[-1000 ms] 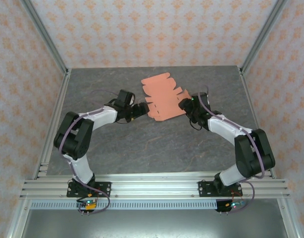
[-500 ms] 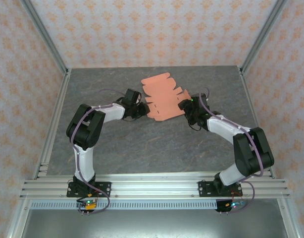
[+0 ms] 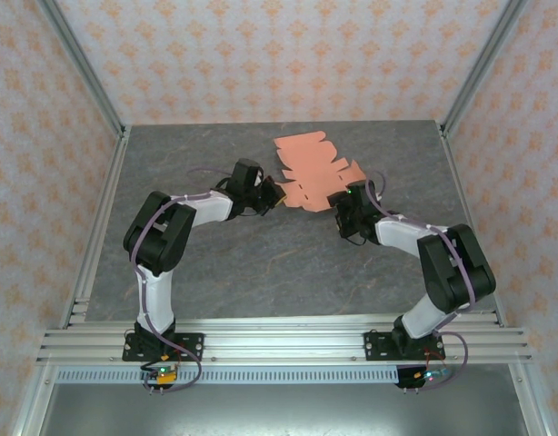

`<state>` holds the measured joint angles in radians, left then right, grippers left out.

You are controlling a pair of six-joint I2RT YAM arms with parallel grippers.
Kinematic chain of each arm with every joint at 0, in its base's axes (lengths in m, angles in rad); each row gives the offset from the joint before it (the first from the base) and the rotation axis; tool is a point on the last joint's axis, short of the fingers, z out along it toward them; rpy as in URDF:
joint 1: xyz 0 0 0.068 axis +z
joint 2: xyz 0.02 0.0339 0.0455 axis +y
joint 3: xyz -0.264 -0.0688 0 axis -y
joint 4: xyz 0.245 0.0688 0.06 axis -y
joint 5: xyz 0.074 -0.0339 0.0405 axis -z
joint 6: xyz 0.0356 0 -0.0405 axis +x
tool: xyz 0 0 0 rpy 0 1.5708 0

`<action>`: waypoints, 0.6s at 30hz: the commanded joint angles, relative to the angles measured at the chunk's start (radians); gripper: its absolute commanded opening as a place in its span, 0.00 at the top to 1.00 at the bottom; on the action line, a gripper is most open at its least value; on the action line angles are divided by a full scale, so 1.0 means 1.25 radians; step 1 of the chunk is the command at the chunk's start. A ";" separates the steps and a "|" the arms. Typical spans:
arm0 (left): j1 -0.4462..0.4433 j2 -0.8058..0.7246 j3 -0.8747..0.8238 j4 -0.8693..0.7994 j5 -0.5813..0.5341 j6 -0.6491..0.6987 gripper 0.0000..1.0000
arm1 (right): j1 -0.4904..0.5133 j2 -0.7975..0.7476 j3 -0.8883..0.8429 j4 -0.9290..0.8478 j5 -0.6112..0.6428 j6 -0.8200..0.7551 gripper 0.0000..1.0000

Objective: Fold the paper box

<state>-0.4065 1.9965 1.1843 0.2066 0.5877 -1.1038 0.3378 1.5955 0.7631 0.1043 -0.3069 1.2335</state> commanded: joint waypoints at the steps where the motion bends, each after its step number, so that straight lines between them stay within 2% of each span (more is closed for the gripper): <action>1: -0.009 -0.057 0.000 0.033 0.011 -0.049 1.00 | 0.002 -0.002 -0.007 0.052 0.030 0.032 0.26; 4: -0.016 -0.059 -0.010 0.049 0.014 -0.078 1.00 | 0.000 0.004 -0.005 0.084 0.045 0.034 0.29; 10: -0.026 -0.064 -0.026 0.076 0.025 -0.123 1.00 | -0.009 0.048 -0.004 0.205 0.058 0.034 0.53; 14: -0.027 -0.092 -0.029 0.066 0.022 -0.126 0.97 | -0.009 0.055 0.008 0.211 0.064 0.007 0.75; 15: -0.027 -0.094 -0.031 0.064 0.024 -0.126 0.94 | -0.009 0.052 0.012 0.201 0.066 -0.010 0.80; 18: -0.026 -0.111 -0.034 0.051 0.032 -0.113 0.70 | -0.009 0.022 0.020 0.160 0.087 -0.085 0.96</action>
<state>-0.4389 1.9205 1.1519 0.2588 0.6140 -1.2446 0.3313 1.6615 0.7647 0.3187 -0.2493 1.2186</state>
